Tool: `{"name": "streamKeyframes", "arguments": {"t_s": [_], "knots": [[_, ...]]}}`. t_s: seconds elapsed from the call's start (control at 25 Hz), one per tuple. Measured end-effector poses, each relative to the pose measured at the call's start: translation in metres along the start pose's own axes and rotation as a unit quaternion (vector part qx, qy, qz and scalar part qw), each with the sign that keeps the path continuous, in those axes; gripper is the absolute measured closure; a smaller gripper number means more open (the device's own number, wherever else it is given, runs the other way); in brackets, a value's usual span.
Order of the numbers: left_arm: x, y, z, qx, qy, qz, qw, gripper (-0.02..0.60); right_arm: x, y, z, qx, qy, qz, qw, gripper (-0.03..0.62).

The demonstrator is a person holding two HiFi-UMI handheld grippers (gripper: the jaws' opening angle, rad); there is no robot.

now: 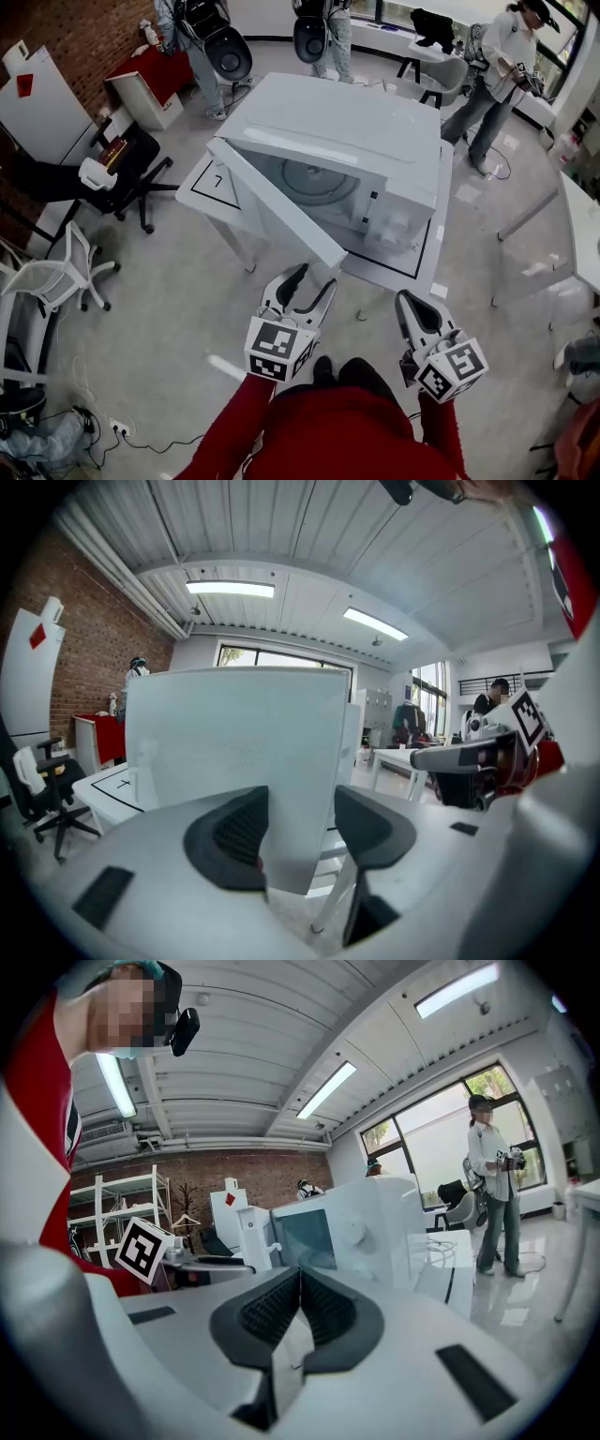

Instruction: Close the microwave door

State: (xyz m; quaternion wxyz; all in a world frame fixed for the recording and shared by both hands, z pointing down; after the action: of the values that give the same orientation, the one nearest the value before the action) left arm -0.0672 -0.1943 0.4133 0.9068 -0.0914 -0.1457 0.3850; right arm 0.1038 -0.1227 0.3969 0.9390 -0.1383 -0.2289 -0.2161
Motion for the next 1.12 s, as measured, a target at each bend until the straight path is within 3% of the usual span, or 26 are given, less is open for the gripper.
{"name": "streamKeyframes", "arguments": {"t_s": [1.12], "knots": [[-0.007, -0.084, -0.027, 0.015, 0.000, 0.029, 0.9995, 0.353, 0.050, -0.010, -0.029, 0.013, -0.007, 0.030, 0.999, 0.579]]}}
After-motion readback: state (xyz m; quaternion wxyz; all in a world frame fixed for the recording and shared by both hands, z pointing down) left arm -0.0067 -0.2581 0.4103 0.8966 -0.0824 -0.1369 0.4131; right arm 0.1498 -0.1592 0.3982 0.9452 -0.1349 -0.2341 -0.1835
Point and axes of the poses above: the fingertips, and each gripper's own axes: y backward along the fingers, x to its right, z out of its underside, the point moved 4 cm from there along y, backward along the fingers, and after that the axes turned 15 degrees about -y, right-handed, at the moved point
